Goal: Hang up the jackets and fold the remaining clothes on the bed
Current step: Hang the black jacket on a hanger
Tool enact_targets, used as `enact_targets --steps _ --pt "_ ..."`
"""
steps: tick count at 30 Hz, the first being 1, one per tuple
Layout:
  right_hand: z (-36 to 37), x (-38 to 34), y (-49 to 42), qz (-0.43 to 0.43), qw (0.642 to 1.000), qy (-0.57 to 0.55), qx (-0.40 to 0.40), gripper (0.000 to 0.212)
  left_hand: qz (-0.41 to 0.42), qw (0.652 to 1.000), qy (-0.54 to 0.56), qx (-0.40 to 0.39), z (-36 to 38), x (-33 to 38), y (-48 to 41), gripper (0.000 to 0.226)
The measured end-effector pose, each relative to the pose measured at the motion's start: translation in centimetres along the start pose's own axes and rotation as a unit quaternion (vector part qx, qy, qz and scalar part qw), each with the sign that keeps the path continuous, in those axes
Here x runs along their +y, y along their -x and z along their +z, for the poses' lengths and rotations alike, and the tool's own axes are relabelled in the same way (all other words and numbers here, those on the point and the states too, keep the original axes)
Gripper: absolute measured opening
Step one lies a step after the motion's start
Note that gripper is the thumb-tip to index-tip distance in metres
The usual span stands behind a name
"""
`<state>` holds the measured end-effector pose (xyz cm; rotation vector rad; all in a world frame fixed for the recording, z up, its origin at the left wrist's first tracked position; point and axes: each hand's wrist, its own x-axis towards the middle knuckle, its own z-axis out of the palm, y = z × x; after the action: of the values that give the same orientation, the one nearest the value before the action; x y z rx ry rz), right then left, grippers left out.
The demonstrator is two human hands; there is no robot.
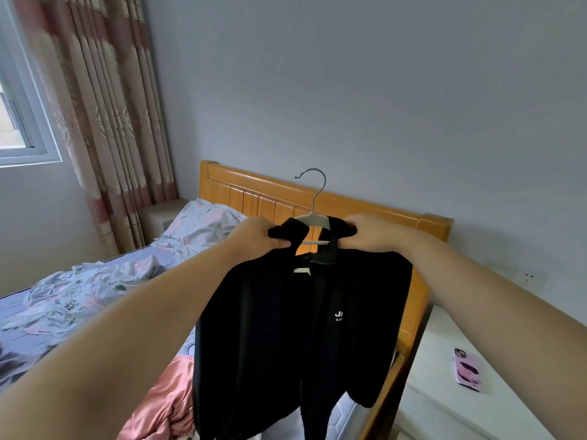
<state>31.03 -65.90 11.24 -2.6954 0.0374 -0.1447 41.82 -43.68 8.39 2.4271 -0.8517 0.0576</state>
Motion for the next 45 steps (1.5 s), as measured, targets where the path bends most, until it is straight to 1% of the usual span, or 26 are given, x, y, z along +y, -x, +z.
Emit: enact_targets --steps 3,5,8,10,12,13,15,16,17,18,19,20,21,22,23,24,26,28,31,34,37,39,41,43,44,45 --pt "-0.6 -0.7 0.1 0.063 0.988 -0.086 0.113 0.044 -0.007 0.999 -0.035 0.008 0.3 0.1 0.0 0.028" --pt "-0.6 -1.8 0.5 0.087 0.984 -0.078 0.132 0.057 -0.01 0.998 -0.06 0.012 0.6 0.4 0.0 0.029" --pt "0.6 -1.9 0.6 0.099 0.988 0.053 0.106 0.038 -0.015 0.998 -0.066 0.008 1.0 0.8 0.1 0.03" --pt "1.0 -1.1 0.1 0.122 0.982 0.053 0.136 0.024 -0.016 0.998 -0.069 0.003 1.2 0.7 0.2 0.029" --pt "0.6 -0.5 -0.6 0.154 0.973 -0.089 0.147 0.019 -0.015 0.997 -0.072 -0.001 1.4 0.3 0.4 0.028" --pt "0.2 -0.5 -0.8 0.184 0.951 -0.208 0.137 0.018 -0.012 0.997 -0.08 -0.004 1.5 0.2 0.6 0.027" --pt "-0.5 -0.8 -0.8 0.226 0.863 -0.445 0.078 0.027 -0.009 0.996 -0.093 -0.01 1.8 0.0 1.0 0.026" --pt "-0.7 -0.7 -0.8 0.232 0.825 -0.512 0.049 0.031 -0.009 0.996 -0.083 -0.007 1.9 -0.1 1.0 0.025" --pt "-0.7 -0.5 -0.8 0.248 0.815 -0.523 0.031 0.034 -0.012 0.998 -0.061 0.0 1.9 -0.2 1.1 0.024" --pt "-0.6 -0.3 -0.8 0.264 0.831 -0.489 0.027 0.036 -0.018 0.999 -0.032 0.012 1.9 -0.4 1.1 0.024" --pt "-0.4 0.1 -0.7 0.27 0.874 -0.403 0.038 0.037 -0.025 0.999 -0.006 0.026 1.8 -0.5 1.2 0.024" --pt "-0.3 0.5 -0.5 0.267 0.927 -0.254 0.068 0.035 -0.031 0.999 0.015 0.041 1.6 -0.7 1.2 0.025" --pt "-0.3 0.9 -0.2 0.245 0.957 -0.093 0.127 0.035 -0.036 0.998 0.029 0.052 1.4 -0.9 1.2 0.025" --pt "-0.2 1.2 0.1 0.2 0.963 0.006 0.182 0.034 -0.038 0.997 0.037 0.06 1.2 -1.1 1.2 0.026" --pt "-0.3 1.4 0.4 0.15 0.964 0.028 0.218 0.03 -0.039 0.996 0.04 0.065 1.0 -1.2 1.2 0.026" --pt "-0.3 1.4 0.4 0.106 0.967 0.015 0.232 0.024 -0.038 0.996 0.038 0.068 0.9 -1.2 1.2 0.025" --pt "-0.1 0.8 0.4 0.048 0.979 -0.014 0.199 0.025 -0.033 0.997 0.03 0.07 0.8 -1.0 1.2 0.026" --pt "0.1 0.0 0.4 0.019 0.988 -0.027 0.153 0.028 -0.025 0.997 0.024 0.07 0.7 -0.6 1.2 0.025" --pt "-0.2 -0.9 0.7 -0.008 0.99 -0.011 0.138 0.026 -0.015 0.997 0.018 0.068 0.6 -0.2 1.3 0.023" --pt "-0.8 -0.9 1.0 0.003 0.994 -0.022 0.11 0.025 -0.001 0.998 -0.002 0.057 0.5 0.2 1.5 0.025" --pt "-1.5 -0.8 0.7 0.073 0.993 -0.062 0.072 0.025 0.013 0.999 -0.041 0.034 0.5 0.8 1.9 0.028" --pt "-1.6 -0.4 0.0 0.155 0.975 -0.151 0.058 0.019 0.025 0.998 -0.063 0.016 0.7 1.2 2.1 0.03" --pt "-1.7 -0.3 -0.5 0.227 0.911 -0.342 0.032 0.019 0.039 0.997 -0.072 0.0 1.1 1.4 2.2 0.031" --pt "-1.7 0.2 -0.8 0.245 0.847 -0.471 0.029 0.03 0.037 0.998 -0.055 -0.004 1.2 1.3 2.4 0.03" --pt "-1.5 0.5 -0.9 0.242 0.845 -0.475 0.03 0.032 0.03 0.999 -0.037 0.0 1.3 1.1 2.4 0.03" --pt "-1.1 0.8 -0.9 0.229 0.868 -0.439 0.043 0.032 0.021 1.0 -0.018 0.004 1.2 0.9 2.3 0.029"
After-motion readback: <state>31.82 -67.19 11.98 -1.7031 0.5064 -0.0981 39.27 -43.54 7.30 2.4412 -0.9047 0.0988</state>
